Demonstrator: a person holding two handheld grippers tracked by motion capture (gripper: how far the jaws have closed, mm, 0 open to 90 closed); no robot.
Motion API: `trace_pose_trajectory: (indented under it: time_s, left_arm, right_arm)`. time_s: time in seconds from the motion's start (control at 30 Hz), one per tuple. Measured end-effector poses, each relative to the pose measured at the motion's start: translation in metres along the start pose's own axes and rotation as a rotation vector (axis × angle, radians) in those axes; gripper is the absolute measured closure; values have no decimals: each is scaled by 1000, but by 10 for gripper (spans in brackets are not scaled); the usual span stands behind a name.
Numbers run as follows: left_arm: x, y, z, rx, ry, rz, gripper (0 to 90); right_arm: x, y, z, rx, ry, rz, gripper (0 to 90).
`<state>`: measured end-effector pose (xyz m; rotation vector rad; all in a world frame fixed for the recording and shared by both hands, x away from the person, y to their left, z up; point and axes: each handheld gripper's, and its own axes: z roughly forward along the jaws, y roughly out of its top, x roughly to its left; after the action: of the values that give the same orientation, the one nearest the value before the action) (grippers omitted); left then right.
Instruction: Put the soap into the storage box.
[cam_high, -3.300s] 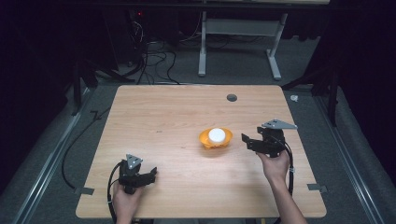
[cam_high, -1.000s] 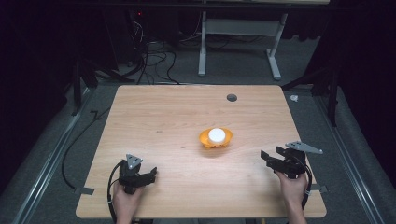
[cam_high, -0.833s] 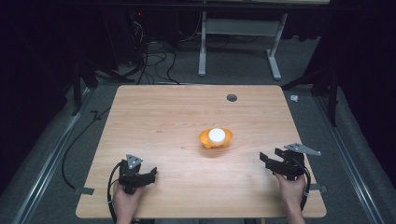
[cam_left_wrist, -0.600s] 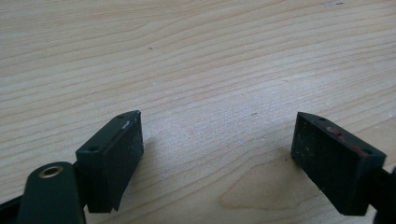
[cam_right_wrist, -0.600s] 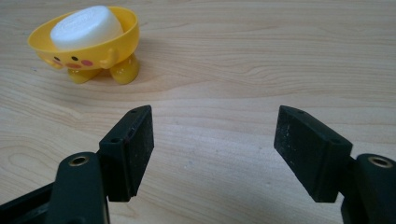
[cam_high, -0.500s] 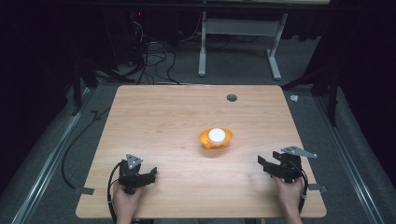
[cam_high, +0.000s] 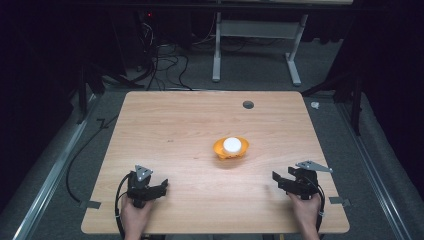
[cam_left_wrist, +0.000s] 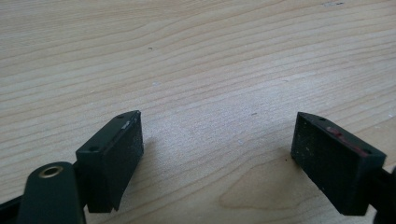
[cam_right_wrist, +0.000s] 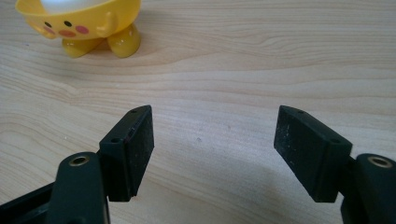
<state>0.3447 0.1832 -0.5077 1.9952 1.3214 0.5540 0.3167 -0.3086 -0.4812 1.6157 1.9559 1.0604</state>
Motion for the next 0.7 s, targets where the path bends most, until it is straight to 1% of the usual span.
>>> trace_pose_trajectory:
  time_s: [0.33,0.43,0.7]
  left_arm:
    - [0,0,0,0,0,0,173]
    - [0,0,0,0,0,0,174]
    - [0,0,0,0,0,0,174]
  right_arm:
    - [4,-9,7,26,-18,-22,296]
    - [7,-11,9,35,-29,-48,295]
    - [12,-15,15,51,-46,-75,294]
